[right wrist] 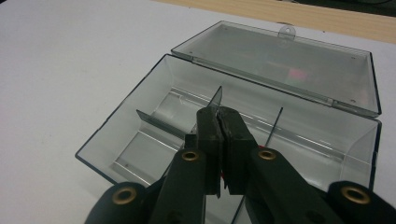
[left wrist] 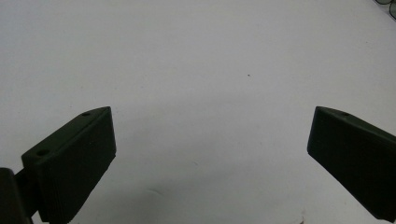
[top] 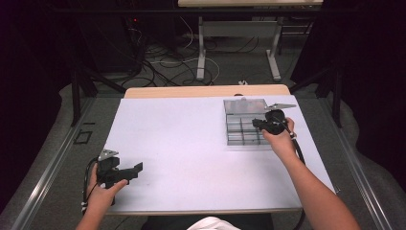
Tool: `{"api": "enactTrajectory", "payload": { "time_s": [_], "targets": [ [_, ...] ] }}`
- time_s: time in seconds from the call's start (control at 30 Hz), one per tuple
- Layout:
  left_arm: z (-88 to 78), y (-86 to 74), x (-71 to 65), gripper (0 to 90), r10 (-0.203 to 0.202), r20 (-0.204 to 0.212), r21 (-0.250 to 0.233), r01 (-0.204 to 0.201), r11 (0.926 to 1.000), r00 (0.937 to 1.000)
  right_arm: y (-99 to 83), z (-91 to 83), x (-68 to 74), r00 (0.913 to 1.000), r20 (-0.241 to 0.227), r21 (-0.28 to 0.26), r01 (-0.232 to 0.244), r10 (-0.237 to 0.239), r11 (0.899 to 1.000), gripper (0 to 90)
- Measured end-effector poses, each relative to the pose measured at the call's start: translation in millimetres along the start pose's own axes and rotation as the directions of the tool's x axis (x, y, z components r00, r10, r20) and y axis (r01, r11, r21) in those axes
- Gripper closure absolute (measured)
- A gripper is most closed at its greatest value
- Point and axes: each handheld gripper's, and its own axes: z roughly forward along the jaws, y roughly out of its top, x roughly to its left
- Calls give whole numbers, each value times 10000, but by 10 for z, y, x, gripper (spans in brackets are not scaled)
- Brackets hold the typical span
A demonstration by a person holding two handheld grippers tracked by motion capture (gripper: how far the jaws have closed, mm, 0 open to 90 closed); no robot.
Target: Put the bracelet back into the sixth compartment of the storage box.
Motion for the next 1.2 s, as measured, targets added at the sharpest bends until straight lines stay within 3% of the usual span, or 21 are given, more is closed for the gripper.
{"api": "enactTrajectory", "payload": {
  "time_s": [1.2],
  "targets": [
    [12,1,1,11,-42,19,73,42,10000,10000,-296,-35,-246,9967,512,497,-658,633,9966,859]
  ]
}}
